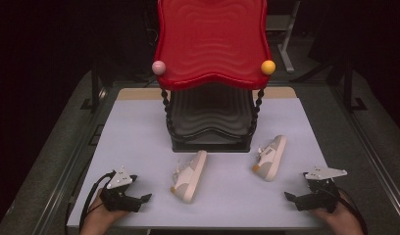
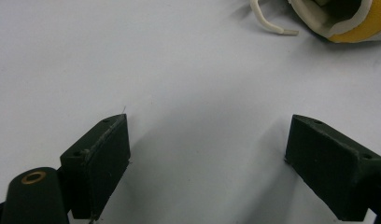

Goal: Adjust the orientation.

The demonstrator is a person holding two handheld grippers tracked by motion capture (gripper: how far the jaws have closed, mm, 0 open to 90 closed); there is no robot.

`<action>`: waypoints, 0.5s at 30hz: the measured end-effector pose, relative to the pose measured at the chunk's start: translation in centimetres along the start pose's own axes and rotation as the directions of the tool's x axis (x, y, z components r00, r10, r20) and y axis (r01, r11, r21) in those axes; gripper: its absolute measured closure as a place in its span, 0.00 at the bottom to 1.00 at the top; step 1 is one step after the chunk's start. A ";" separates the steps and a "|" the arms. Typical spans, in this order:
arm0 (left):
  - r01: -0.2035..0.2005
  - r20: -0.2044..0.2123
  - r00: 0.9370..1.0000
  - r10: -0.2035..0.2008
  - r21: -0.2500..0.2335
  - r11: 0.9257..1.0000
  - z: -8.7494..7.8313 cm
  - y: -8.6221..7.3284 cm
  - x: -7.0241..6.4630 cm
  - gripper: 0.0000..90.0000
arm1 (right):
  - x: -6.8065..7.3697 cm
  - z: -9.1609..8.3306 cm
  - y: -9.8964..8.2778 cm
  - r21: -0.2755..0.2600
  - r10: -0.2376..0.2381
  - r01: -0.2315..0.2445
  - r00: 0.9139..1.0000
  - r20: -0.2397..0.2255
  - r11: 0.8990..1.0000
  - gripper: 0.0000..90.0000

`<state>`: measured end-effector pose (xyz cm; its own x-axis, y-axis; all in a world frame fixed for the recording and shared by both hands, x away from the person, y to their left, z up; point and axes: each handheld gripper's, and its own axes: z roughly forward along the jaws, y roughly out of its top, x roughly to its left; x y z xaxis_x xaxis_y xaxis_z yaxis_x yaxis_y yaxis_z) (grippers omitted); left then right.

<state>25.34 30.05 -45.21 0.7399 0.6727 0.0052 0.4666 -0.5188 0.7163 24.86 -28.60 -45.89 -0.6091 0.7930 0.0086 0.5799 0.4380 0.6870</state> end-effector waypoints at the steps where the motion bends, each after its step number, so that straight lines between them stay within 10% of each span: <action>1: 0.000 0.000 1.000 0.000 0.000 1.000 0.0 0.0 0.0 0.15 | 0.0 0.0 0.0 0.000 0.000 0.000 1.000 0.000 1.000 0.00; 15: 0.014 0.032 0.999 -0.014 0.009 1.000 -0.4 0.7 -0.2 0.25 | 0.0 0.0 0.0 0.000 0.000 0.000 1.000 0.000 1.000 0.00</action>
<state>25.34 29.76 -44.39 0.7486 0.6624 -0.0273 0.4810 -0.5143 0.7100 24.85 -28.59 -45.90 -0.6090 0.7932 0.0081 0.5796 0.4379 0.6873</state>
